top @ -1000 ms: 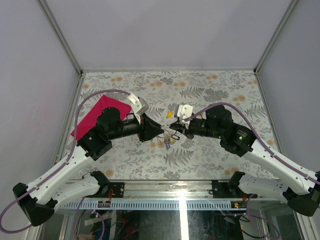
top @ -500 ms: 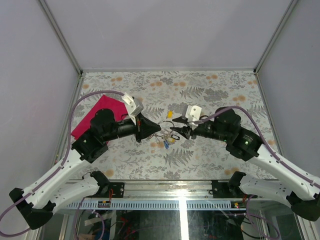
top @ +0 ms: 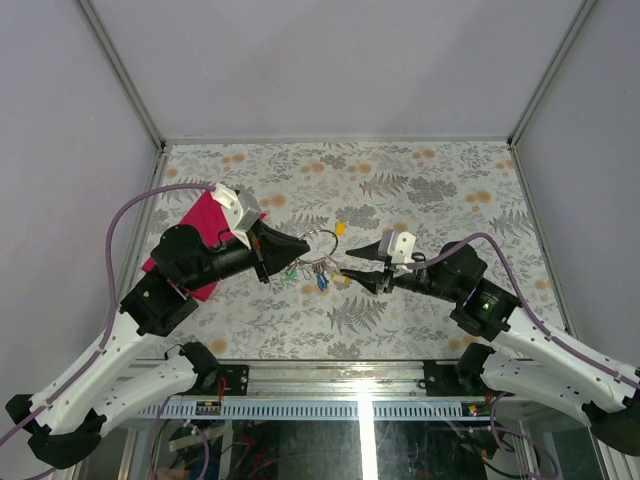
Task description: Put the keys on the keyring
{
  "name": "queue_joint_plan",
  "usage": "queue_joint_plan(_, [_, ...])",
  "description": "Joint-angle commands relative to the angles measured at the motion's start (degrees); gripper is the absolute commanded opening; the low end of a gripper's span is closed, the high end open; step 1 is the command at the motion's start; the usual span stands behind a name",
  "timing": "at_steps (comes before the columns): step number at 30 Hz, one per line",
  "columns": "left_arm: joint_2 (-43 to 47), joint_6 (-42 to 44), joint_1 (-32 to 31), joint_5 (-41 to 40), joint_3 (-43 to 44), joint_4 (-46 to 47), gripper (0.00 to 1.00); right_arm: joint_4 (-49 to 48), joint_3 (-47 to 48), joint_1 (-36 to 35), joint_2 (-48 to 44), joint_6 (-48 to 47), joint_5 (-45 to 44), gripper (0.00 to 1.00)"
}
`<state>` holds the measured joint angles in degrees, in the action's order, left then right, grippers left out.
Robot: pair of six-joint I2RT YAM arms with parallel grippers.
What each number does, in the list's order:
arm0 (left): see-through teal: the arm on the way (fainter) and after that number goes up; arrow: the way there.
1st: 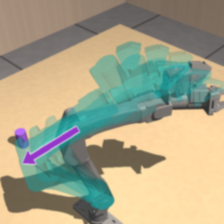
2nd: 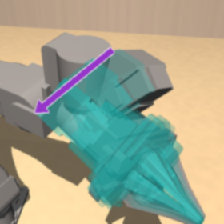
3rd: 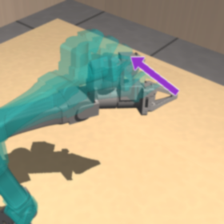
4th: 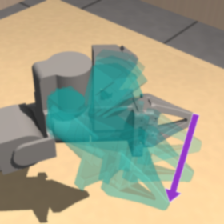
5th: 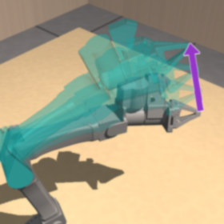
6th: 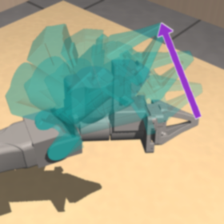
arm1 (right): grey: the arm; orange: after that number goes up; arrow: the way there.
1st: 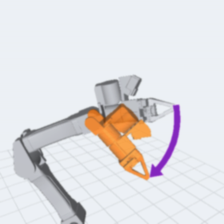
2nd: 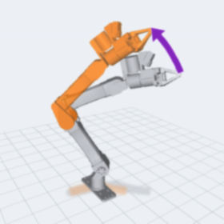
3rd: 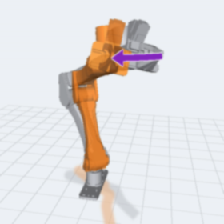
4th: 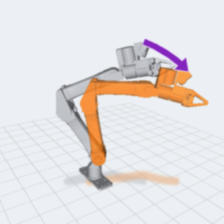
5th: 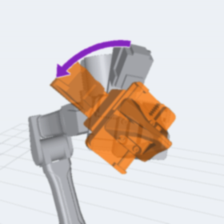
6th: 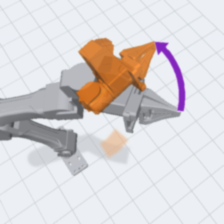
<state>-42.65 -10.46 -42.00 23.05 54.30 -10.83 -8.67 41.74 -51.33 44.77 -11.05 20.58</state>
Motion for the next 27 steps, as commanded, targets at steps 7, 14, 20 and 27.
queue_joint_plan(7, [2.3, -2.4, 0.2, -9.1, 1.7, 2.5, 0.0, -13.5, -2.4, -2.6, 2.5, 0.9, -4.0, 0.45])
queue_joint_plan(14, [2.2, -2.5, 0.1, -9.0, 1.7, 2.6, 0.0, -17.2, -2.9, -5.7, 5.6, 0.2, -9.3, 0.43])
queue_joint_plan(20, [2.3, -2.5, 0.2, -8.9, 1.3, 2.6, 0.0, -19.1, -2.4, -6.3, 8.5, 1.0, -9.6, 0.39])
queue_joint_plan(27, [2.4, -2.7, 0.2, -8.6, 1.1, 2.6, 0.0, -20.8, -2.6, -6.5, 9.9, 2.2, -9.8, 0.35])
